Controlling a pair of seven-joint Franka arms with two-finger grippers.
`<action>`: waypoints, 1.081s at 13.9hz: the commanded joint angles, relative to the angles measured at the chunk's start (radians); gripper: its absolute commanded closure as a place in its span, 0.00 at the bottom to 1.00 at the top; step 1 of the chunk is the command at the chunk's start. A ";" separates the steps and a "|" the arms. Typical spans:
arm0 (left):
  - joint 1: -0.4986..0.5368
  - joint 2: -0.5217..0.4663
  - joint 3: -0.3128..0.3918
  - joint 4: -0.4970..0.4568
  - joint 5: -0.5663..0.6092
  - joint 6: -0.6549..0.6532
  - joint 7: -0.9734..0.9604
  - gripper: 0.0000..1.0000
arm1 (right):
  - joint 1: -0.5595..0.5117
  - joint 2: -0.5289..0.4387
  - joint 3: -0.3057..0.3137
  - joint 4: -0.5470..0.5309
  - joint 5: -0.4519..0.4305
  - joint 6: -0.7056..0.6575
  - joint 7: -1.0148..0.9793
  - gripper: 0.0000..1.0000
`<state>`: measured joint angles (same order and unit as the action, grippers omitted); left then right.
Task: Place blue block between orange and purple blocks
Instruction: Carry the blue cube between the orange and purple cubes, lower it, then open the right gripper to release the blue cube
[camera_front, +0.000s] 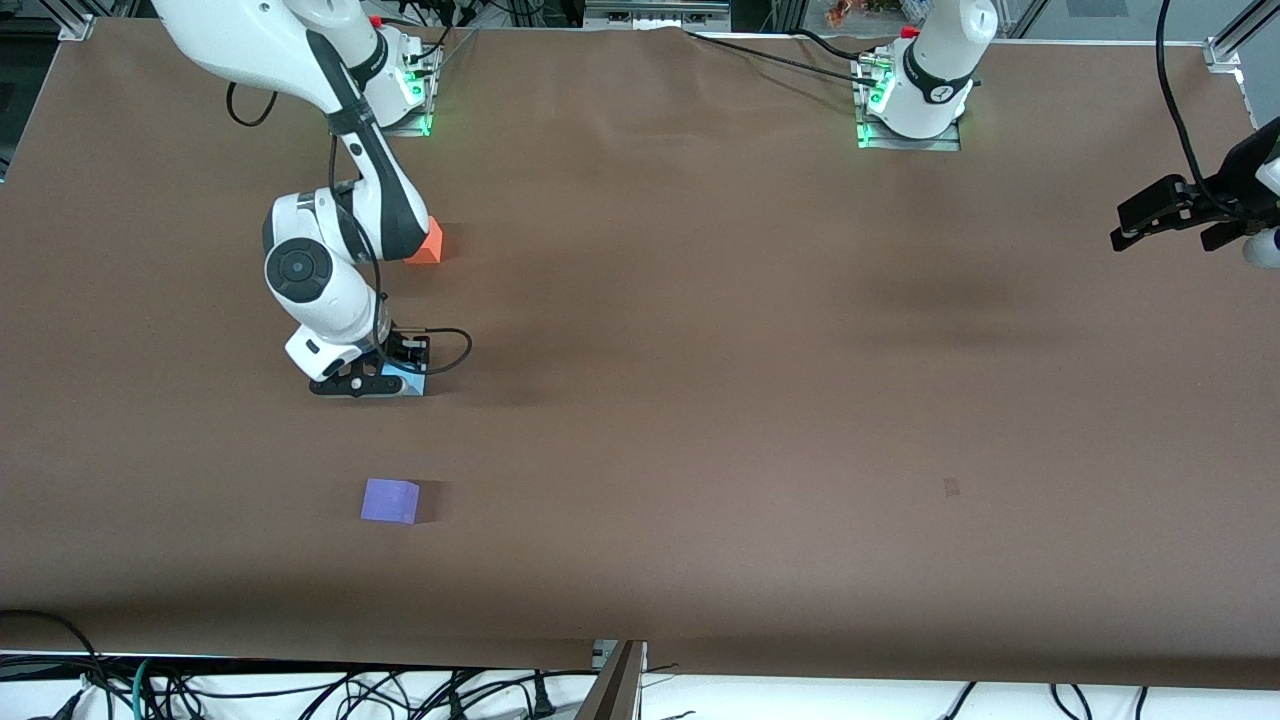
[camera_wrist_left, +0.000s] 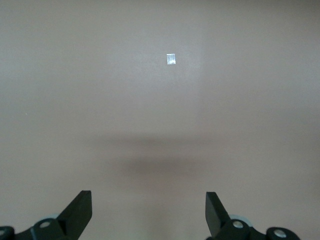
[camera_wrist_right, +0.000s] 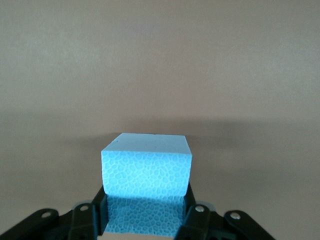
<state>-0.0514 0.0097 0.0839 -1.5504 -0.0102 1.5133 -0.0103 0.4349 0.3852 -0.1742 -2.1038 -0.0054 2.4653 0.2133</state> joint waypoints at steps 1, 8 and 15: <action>0.001 0.001 0.002 0.007 -0.017 0.007 0.019 0.00 | -0.001 -0.046 0.002 -0.051 0.015 0.020 -0.040 0.76; -0.002 0.001 0.000 0.009 -0.017 0.007 0.019 0.00 | -0.001 -0.080 -0.002 0.037 0.013 -0.105 -0.055 0.00; 0.004 0.001 0.002 0.007 -0.019 0.007 0.021 0.00 | -0.007 -0.089 -0.047 0.540 0.008 -0.754 -0.170 0.00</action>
<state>-0.0525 0.0097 0.0822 -1.5504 -0.0103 1.5146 -0.0103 0.4333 0.2731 -0.2061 -1.6870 -0.0054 1.8440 0.0951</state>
